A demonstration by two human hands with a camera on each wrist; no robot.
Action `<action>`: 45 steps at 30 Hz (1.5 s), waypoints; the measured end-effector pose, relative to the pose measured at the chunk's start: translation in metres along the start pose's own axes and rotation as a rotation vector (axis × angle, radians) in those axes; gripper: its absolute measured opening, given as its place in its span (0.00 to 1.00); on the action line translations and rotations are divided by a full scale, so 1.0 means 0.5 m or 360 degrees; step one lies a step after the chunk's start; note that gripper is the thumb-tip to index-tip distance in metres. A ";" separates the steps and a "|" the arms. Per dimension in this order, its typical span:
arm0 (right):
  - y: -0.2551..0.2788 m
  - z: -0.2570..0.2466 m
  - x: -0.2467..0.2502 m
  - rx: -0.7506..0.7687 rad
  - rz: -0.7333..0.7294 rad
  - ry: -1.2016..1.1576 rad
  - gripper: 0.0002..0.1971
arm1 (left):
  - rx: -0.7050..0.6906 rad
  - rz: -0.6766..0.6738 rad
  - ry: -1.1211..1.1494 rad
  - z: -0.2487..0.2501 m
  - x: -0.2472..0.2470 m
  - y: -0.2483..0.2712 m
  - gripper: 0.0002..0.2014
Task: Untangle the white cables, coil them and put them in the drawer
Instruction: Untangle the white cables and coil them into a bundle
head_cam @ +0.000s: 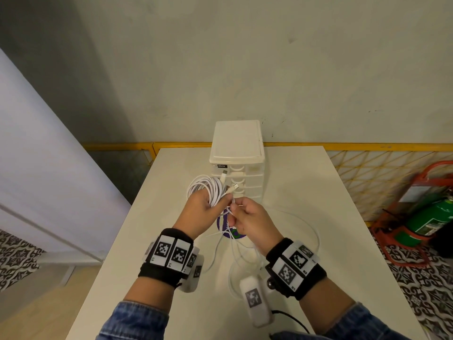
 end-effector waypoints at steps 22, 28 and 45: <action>-0.008 0.002 0.049 -0.0207 0.0122 -0.0497 0.05 | 0.0210 -0.0101 0.0259 -0.024 -0.024 0.007 0.04; -0.007 0.009 0.069 -0.0172 0.0255 -0.0464 0.06 | 0.0044 -0.0330 0.0033 -0.003 -0.044 0.013 0.06; -0.009 -0.023 0.067 -0.0057 0.0044 -0.0574 0.01 | -0.0001 -0.0317 -0.0356 -0.034 -0.045 0.008 0.09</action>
Point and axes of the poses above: each hand's wrist, its own y-axis away from the middle knuckle, its own x-axis out of the back of the hand, z = x × y, the point moved 10 cm from there along -y, towards the middle knuckle, and after that the axes turned 15 degrees about -y, right-handed, at the moved point
